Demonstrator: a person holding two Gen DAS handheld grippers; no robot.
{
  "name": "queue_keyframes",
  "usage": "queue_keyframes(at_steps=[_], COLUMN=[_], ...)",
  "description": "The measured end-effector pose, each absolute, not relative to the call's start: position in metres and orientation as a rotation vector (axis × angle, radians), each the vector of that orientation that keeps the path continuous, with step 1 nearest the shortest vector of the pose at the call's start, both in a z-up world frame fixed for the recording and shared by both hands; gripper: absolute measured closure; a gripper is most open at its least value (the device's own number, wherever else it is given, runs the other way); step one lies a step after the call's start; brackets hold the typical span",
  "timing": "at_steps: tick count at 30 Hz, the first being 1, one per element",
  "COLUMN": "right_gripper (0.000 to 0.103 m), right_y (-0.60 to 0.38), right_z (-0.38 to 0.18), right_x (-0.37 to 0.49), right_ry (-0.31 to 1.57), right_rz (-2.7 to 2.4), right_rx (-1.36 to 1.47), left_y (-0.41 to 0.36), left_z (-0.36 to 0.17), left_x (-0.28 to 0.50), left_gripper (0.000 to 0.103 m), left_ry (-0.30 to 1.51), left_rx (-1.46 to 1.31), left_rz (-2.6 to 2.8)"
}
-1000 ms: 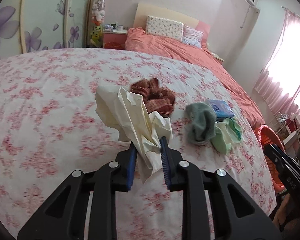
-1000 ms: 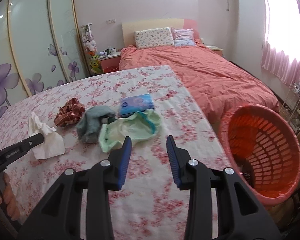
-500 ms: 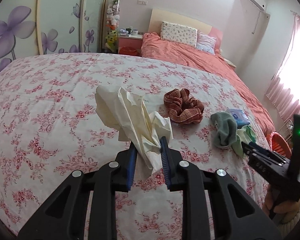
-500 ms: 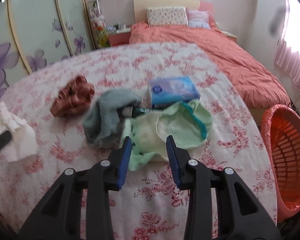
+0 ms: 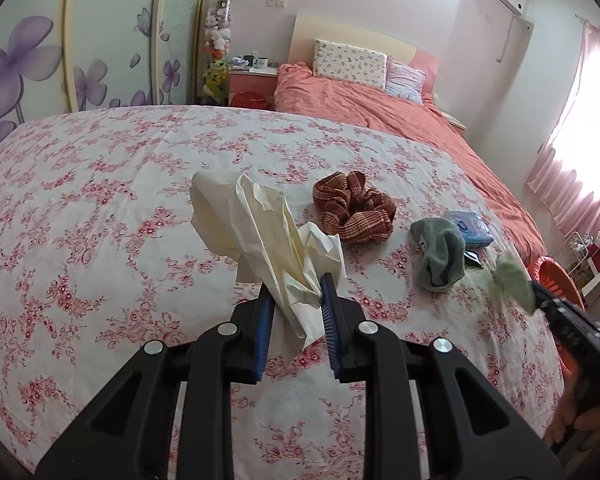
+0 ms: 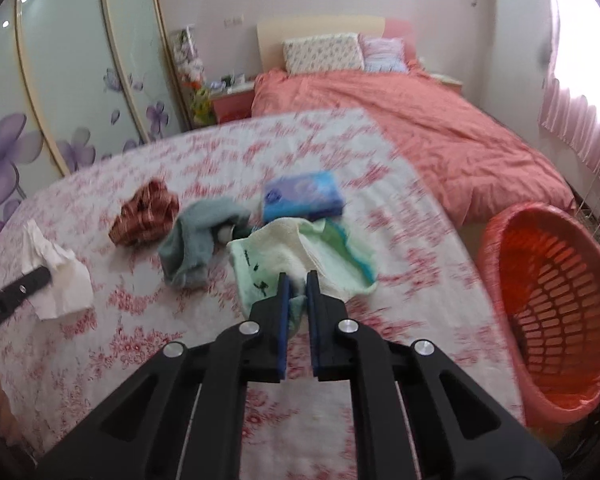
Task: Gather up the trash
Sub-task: 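Carry the tissue and green cloth over the orange basket with both tools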
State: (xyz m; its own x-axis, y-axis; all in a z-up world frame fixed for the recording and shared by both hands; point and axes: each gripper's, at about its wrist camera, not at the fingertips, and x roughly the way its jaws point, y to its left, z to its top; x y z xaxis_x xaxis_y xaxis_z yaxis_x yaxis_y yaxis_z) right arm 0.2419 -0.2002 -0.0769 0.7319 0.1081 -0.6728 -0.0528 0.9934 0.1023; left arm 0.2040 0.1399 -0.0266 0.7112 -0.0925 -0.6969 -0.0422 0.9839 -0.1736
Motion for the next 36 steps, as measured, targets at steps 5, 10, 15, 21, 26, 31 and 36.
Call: queue_keyframes(at_steps=[5,10,15,21,26,31,36], right_gripper=[0.094,0.094,0.094,0.094,0.094,0.094,0.094], right_y=[-0.206,-0.207,-0.213,-0.227,-0.245,-0.269,-0.286], right_z=[-0.060,-0.053,-0.046,-0.032,-0.021,-0.013,-0.008], right_x=[0.230,0.218,0.204,0.186,0.169,0.151,0.138], right_ry=[0.688,0.655,0.618,0.561,0.506,0.451,0.410], right_rz=[0.040,0.010,0.002,-0.025,-0.042,-0.061,-0.123], right_rx=[0.035,-0.016,-0.015,-0.003,0.031,0.086,0.087], left_y=[0.130,0.117,0.103,0.081,0.061,0.038,0.007], left_z=[-0.025,-0.022,-0.016,-0.011,-0.006,-0.001,0.005], left_x=[0.203,0.202,0.199,0.195,0.191,0.188,0.185], left_gripper=[0.080,0.080,0.080,0.080,0.080,0.080,0.080], left_ry=[0.778,0.775,0.766,0.758,0.750,0.739,0.725], left_rx=[-0.160,-0.140,-0.122,-0.101,-0.085,-0.069,-0.049], left_rz=[-0.040,-0.054,-0.078,-0.115,-0.154,-0.206,-0.271])
